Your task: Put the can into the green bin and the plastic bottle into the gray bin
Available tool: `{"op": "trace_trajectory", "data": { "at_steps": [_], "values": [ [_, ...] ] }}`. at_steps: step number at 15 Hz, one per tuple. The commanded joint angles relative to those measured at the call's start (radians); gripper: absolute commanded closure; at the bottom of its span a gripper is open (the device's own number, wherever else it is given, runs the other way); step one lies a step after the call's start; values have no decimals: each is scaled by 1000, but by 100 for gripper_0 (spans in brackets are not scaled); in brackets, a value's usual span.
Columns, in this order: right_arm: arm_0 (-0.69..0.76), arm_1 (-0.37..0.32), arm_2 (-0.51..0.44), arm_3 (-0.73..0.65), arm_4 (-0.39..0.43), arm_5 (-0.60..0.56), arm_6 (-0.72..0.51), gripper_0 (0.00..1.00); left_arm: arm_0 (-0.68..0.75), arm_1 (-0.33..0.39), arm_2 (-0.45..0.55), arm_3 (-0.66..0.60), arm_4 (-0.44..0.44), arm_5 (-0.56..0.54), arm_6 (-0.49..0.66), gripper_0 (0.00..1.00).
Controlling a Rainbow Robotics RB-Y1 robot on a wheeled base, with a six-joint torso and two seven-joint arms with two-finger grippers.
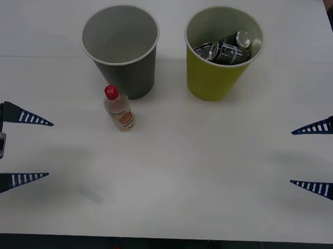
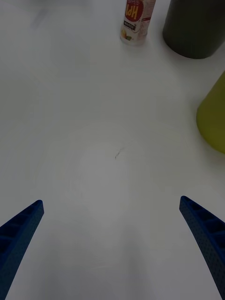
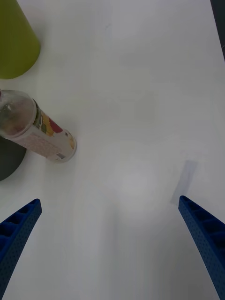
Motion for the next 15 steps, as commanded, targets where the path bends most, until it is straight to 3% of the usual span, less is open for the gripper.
{"op": "trace_trajectory", "data": {
  "at_steps": [1,7,10,15],
  "values": [
    [0,0,0,0,0,0,0,0,-12,-7,-1,-2,4,9,0,0],
    [0,0,0,0,0,0,0,0,-16,2,-4,-13,10,47,12,0],
    [0,0,0,0,0,0,0,0,25,42,-15,-22,42,114,101,0],
    [0,0,0,0,0,0,0,0,137,137,-96,-50,226,351,227,0]
  ]
}}
